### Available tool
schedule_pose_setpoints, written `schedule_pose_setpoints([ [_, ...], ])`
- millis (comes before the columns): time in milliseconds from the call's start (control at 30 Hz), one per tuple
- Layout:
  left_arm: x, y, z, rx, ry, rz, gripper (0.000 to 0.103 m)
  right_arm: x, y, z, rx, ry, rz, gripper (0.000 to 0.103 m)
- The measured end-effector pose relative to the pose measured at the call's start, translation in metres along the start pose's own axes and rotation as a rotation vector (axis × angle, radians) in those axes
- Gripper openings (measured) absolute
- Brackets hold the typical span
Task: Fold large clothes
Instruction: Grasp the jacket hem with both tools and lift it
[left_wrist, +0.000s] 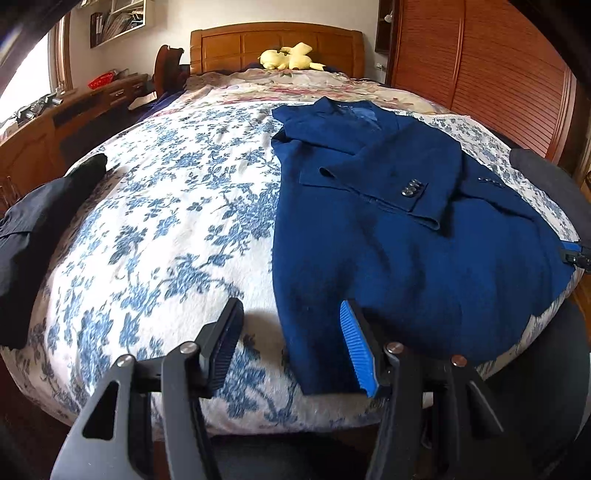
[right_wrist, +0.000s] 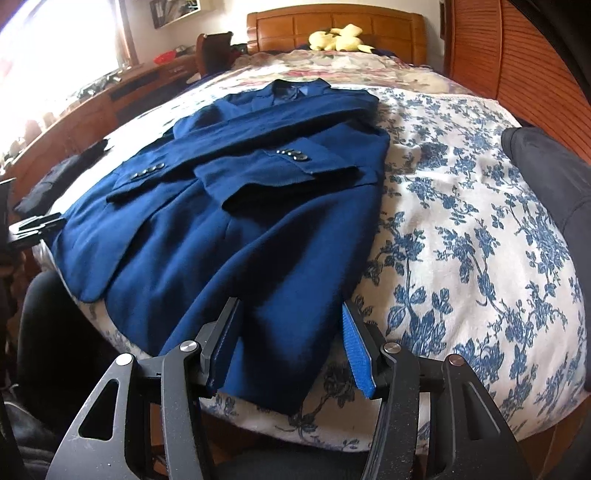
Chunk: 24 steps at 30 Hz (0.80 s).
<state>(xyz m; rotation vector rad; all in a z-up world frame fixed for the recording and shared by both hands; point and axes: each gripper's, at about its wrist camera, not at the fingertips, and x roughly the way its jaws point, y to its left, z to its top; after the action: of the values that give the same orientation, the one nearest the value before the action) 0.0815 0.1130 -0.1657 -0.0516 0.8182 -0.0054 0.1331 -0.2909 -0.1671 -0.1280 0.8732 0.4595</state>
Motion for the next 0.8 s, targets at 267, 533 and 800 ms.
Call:
schedule_pose_setpoints([
  [267,-0.009,0.000,-0.011,-0.011,-0.012,-0.014,0.047,0.002,-0.001,-0.002,0.006,-0.001,0.008,0.051],
  [533,-0.011,0.006,-0.015,-0.045,-0.015,-0.066,0.034,0.001,0.005,0.000,-0.009,-0.027,0.031,0.031],
  [800,-0.008,0.005,-0.016,-0.058,-0.016,-0.064,0.034,0.008,0.002,-0.003,0.006,0.003,0.038,0.034],
])
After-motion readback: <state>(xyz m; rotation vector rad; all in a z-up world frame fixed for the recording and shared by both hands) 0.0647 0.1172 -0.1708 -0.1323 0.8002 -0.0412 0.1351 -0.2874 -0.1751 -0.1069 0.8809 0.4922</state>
